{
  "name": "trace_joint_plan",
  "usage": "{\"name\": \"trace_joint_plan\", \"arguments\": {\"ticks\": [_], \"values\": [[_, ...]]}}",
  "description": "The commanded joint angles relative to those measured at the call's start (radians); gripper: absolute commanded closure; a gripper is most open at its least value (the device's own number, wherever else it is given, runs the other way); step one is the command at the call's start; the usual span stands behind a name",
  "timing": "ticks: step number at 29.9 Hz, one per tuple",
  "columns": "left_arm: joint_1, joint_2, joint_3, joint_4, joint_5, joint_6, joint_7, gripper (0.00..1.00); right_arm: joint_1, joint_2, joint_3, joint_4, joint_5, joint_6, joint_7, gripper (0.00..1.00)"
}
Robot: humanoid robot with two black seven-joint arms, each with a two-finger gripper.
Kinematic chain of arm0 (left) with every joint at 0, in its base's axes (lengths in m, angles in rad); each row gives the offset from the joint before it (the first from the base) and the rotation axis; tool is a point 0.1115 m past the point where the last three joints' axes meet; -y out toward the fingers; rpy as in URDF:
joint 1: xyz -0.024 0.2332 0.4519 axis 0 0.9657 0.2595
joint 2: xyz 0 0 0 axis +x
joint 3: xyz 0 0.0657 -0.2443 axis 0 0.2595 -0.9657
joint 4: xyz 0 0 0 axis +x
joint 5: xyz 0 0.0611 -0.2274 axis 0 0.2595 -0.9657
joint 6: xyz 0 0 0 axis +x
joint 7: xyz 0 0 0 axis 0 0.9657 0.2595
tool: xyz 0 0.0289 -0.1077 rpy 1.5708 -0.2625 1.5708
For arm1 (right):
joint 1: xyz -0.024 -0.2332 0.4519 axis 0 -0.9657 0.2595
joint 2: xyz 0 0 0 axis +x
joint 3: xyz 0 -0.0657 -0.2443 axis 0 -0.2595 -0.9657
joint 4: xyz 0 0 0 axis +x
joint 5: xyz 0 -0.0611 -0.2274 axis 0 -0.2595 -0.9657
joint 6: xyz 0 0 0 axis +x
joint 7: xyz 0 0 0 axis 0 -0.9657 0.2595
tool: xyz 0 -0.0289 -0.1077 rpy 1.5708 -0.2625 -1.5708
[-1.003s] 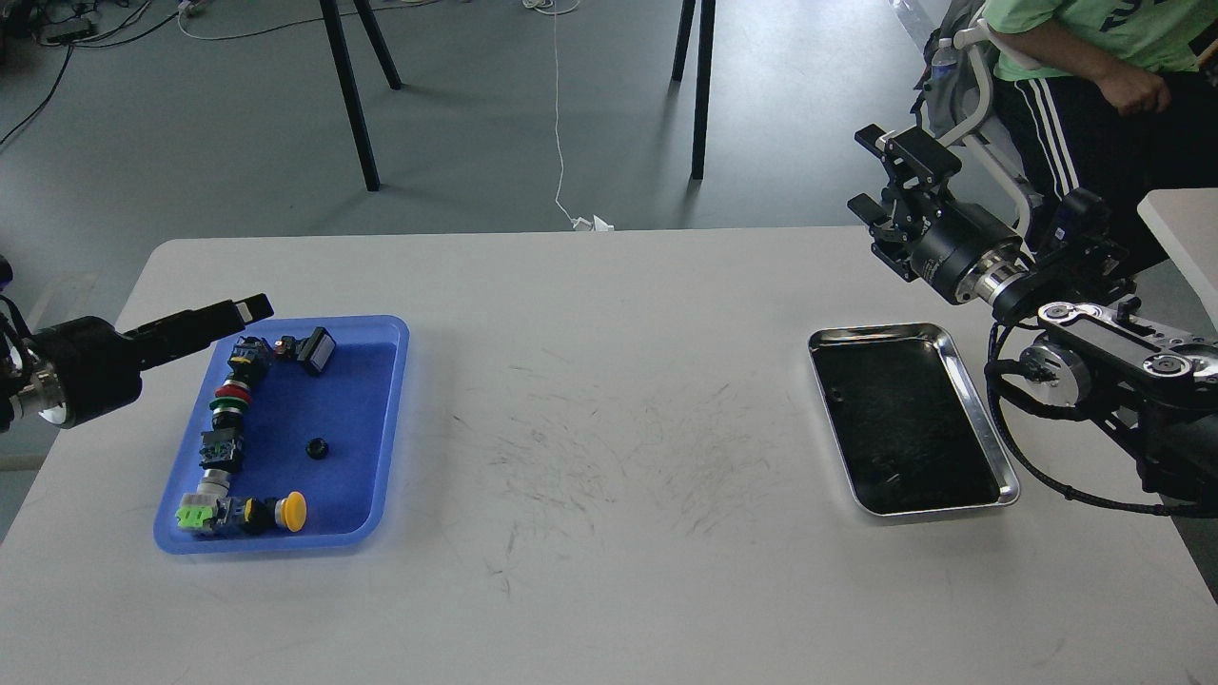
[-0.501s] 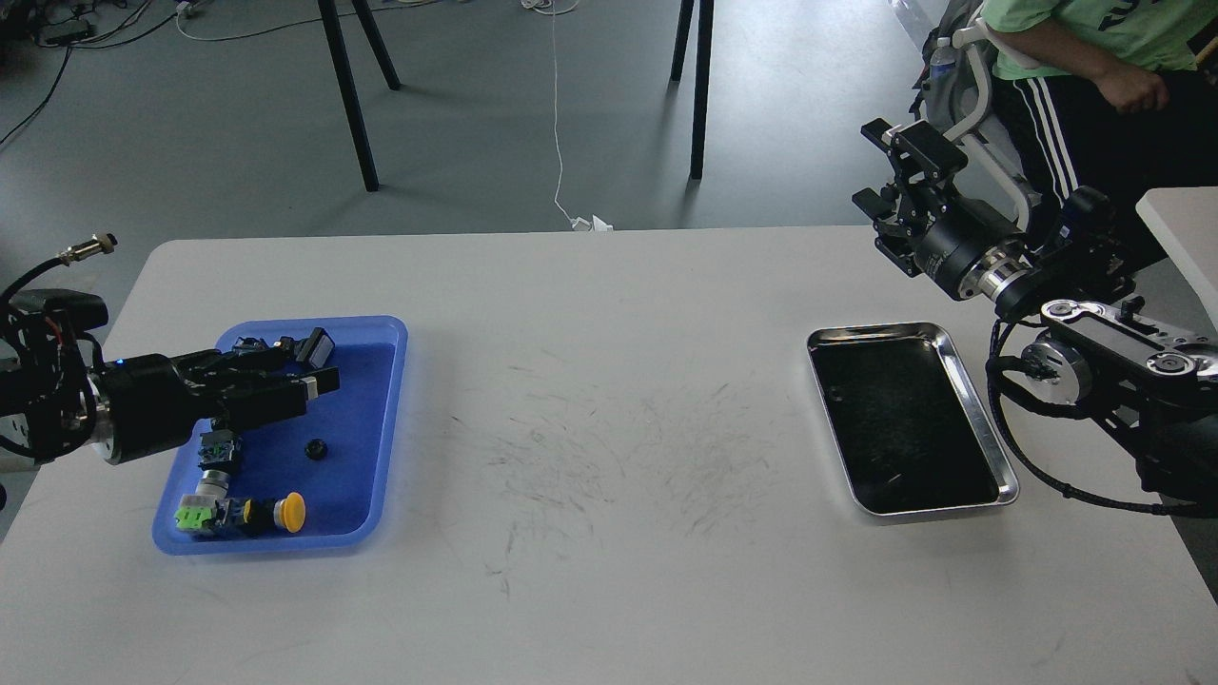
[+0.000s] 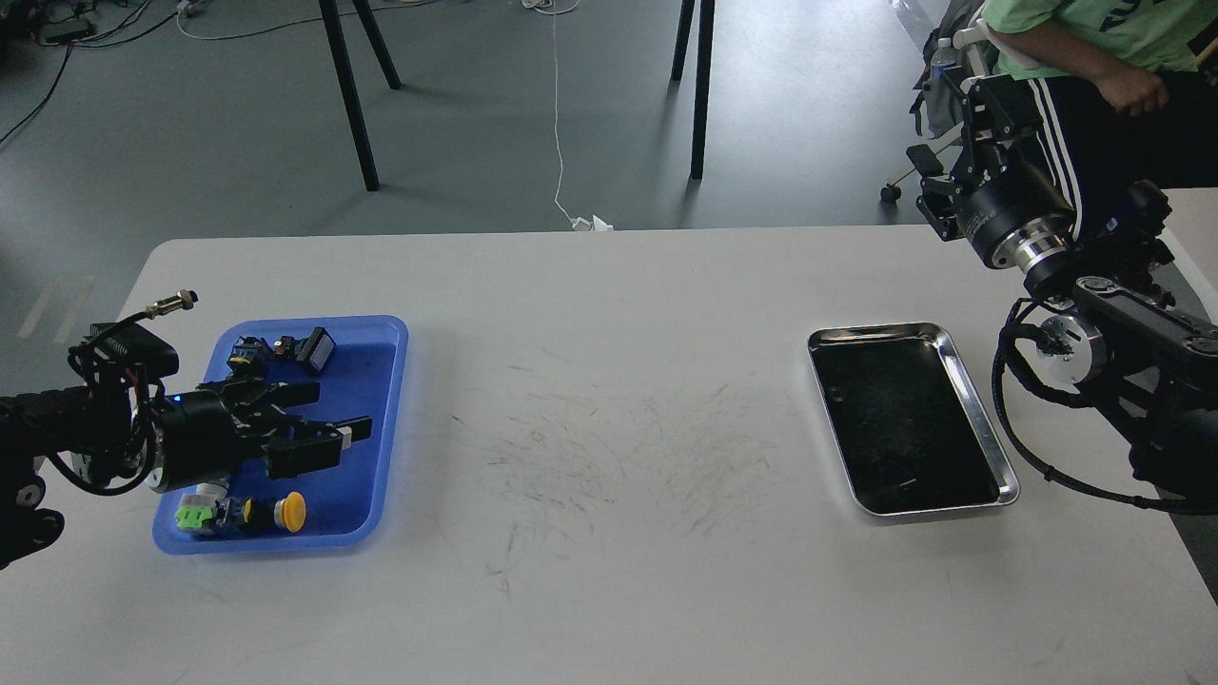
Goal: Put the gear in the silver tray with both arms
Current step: 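Grasp a black gear in the blue tray with the left gripper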
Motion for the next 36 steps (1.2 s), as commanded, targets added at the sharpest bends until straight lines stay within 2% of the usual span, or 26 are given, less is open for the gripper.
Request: {"name": "trace_joint_plan", "arguments": {"ticks": [1, 5, 13, 18, 25, 28, 36], "values": [[0.001, -0.026, 0.01, 0.035, 0.003, 0.011, 0.0, 0.11, 0.0, 0.002, 0.019, 0.0, 0.003, -0.018, 0.0, 0.06], [0.002, -0.072, 0.042, 0.131, 0.02, 0.018, 0.0, 0.13, 0.001, 0.002, 0.034, 0.0, 0.005, -0.021, 0.0, 0.06], [0.027, -0.097, 0.068, 0.185, 0.087, 0.082, 0.0, 0.16, -0.001, 0.007, 0.045, 0.0, 0.005, -0.033, 0.0, 0.06], [0.048, -0.098, 0.07, 0.203, 0.097, 0.123, 0.0, 0.22, -0.003, 0.013, 0.043, -0.001, 0.003, -0.033, 0.0, 0.06], [0.062, -0.098, 0.07, 0.239, 0.113, 0.137, 0.0, 0.24, -0.006, 0.027, 0.037, 0.0, 0.003, -0.033, 0.0, 0.06], [0.062, -0.098, 0.071, 0.242, 0.123, 0.177, 0.0, 0.27, -0.006, 0.028, 0.034, 0.0, 0.003, -0.033, 0.0, 0.06], [0.068, -0.095, 0.074, 0.231, 0.124, 0.186, 0.0, 0.27, -0.007, 0.027, 0.028, 0.0, 0.003, -0.032, 0.0, 0.06]]}}
